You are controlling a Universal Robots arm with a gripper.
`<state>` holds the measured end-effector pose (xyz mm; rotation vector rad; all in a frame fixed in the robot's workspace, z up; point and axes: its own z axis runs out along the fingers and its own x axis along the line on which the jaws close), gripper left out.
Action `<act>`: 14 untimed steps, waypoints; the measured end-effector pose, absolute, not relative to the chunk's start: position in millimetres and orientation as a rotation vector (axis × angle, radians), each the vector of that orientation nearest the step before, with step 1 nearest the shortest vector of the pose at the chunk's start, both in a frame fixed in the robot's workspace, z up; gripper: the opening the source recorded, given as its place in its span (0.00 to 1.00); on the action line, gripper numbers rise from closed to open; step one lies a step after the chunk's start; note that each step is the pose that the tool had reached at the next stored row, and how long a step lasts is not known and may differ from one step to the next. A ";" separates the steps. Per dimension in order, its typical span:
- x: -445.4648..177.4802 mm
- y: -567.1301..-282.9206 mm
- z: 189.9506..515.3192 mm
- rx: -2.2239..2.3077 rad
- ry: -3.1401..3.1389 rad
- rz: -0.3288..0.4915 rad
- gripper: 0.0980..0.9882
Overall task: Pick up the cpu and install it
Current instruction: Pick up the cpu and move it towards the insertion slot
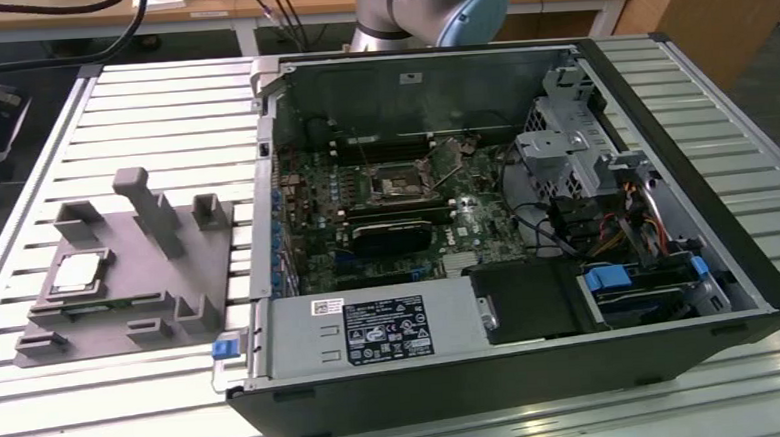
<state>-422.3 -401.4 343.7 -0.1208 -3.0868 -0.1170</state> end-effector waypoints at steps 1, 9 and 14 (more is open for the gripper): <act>-422.3 -402.4 342.3 -0.120 -3.087 -0.119 0.01; -423.8 -407.0 330.3 -0.119 -3.086 -0.122 0.01; -424.1 -408.5 326.2 -0.118 -3.086 -0.122 0.01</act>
